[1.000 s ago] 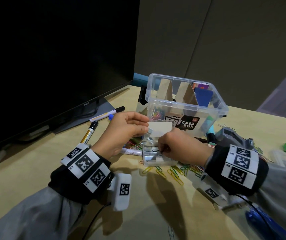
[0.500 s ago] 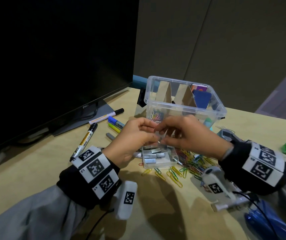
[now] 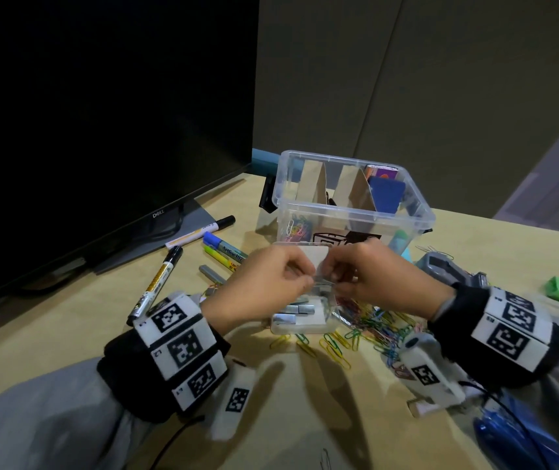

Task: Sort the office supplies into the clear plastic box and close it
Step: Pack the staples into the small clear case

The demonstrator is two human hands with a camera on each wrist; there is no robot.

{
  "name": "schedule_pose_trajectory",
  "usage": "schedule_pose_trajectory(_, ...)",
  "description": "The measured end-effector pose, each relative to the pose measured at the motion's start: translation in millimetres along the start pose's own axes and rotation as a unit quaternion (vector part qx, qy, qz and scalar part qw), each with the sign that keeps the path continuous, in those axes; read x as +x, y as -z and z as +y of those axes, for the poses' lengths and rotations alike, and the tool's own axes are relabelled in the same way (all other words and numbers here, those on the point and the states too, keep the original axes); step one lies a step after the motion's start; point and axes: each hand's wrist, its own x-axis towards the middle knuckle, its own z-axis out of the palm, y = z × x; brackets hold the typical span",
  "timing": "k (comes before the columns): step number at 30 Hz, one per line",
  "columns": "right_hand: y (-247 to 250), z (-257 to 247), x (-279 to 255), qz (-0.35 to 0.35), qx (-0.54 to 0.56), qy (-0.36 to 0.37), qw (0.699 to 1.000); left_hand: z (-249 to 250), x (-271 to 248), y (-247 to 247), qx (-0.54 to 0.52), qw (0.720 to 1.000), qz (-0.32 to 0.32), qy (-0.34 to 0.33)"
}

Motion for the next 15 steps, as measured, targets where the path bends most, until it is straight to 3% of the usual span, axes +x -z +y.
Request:
schedule_pose_trajectory(2, 0, 3, -1, -0.021, -0.006, -0.006, 1.0, 4, -6, 1, 0.163, 0.983, -0.085, -0.03)
schedule_pose_trajectory(4, -3, 4, -2, -0.027, -0.011, -0.003, 1.0, 5, -12, -3, 0.302, 0.939, -0.159, -0.047)
schedule_pose_trajectory(6, -7, 4, -1, -0.024, -0.009, -0.001, 1.0, 2, -17, -8, 0.408, 0.888, -0.202, -0.07)
schedule_pose_trajectory(8, -11, 4, 0, -0.016, -0.007, 0.002, 1.0, -3, -18, -11, 0.459, 0.857, -0.223, -0.078)
schedule_pose_trajectory(11, -18, 3, 1, -0.004, -0.014, 0.002, 1.0, -5, -20, -11, 0.489, 0.838, -0.226, -0.085)
schedule_pose_trajectory(15, -26, 0, 2, -0.013, -0.034, -0.034, 0.999, -6, -20, -10, 0.494, 0.836, -0.225, -0.084)
